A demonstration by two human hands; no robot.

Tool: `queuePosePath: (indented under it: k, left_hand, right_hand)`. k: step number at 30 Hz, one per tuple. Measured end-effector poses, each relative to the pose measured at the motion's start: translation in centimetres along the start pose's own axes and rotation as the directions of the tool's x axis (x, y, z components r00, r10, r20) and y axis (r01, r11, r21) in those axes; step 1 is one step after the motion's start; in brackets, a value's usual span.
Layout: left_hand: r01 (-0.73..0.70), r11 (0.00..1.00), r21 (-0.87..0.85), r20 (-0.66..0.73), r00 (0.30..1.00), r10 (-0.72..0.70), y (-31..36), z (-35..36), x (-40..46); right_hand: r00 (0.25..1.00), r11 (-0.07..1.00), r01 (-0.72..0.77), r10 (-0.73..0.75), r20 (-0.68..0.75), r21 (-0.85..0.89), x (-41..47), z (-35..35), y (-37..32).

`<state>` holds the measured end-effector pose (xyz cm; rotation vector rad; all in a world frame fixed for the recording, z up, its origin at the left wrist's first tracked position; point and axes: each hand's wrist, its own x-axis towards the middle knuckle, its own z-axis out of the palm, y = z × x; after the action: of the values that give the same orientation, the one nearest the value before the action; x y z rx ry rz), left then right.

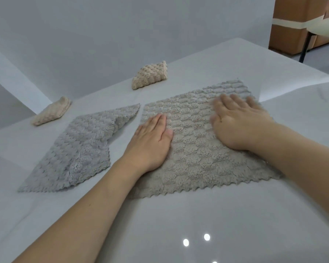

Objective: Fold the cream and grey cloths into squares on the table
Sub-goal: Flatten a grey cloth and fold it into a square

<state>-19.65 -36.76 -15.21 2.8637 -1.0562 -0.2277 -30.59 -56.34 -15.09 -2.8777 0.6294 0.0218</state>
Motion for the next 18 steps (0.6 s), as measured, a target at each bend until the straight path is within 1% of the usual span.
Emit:
queuePosePath:
  k: [3, 4, 5, 6, 8, 9, 11, 13, 16, 18]
  left_hand:
    - [0.121, 0.992, 0.046, 0.011, 0.993, -0.121, -0.9, -0.7, 0.1]
    - [0.151, 0.986, 0.076, -0.011, 0.989, -0.151, -0.6, -1.0, -0.1]
    - [0.156, 0.985, 0.079, -0.045, 0.987, -0.152, 0.2, -1.4, -0.6]
    - [0.122, 0.991, 0.056, -0.084, 0.99, -0.117, 1.2, -1.4, -1.2]
    - [-0.007, 1.0, 0.007, -0.126, 0.992, 0.008, 3.5, -0.7, -3.1]
    - [-0.056, 0.998, 0.0, -0.107, 0.993, 0.055, 4.3, 0.0, -4.3]
    - [-0.066, 0.998, 0.005, -0.05, 0.997, 0.066, 4.5, 1.1, -5.5]
    - [-0.039, 0.999, -0.002, -0.035, 0.999, 0.039, 3.5, 1.2, -5.3]
    - [-0.037, 0.999, 0.01, -0.013, 0.999, 0.037, 2.2, 1.0, -5.3]
    - [-0.009, 1.0, 0.013, -0.006, 1.0, 0.009, 1.2, 1.0, -5.7]
  right_hand:
    - [0.984, 0.982, -0.175, 0.176, -0.001, -0.074, -0.6, -1.2, 2.7]
    - [0.979, 0.975, -0.202, 0.201, -0.012, -0.092, -0.9, -1.6, 2.6]
    - [0.981, 0.976, -0.196, 0.194, -0.032, -0.091, -1.3, -1.8, 1.9]
    - [0.987, 0.985, -0.157, 0.153, -0.057, -0.066, -1.8, -1.8, 0.8]
    - [0.998, 1.0, -0.003, 0.002, -0.06, -0.007, -3.2, -1.0, -2.1]
    - [0.997, 0.998, 0.069, -0.068, -0.043, 0.016, -4.0, -0.3, -3.2]
    - [0.991, 0.991, 0.129, -0.128, -0.037, 0.032, -5.1, 0.9, -3.5]
    - [0.993, 0.994, 0.104, -0.102, -0.056, 0.034, -5.1, 1.0, -2.2]
    - [0.998, 0.999, 0.042, -0.042, -0.046, 0.002, -5.3, 0.8, -0.5]
    - [0.999, 1.0, 0.007, -0.007, -0.039, -0.007, -5.5, 0.8, 0.3]
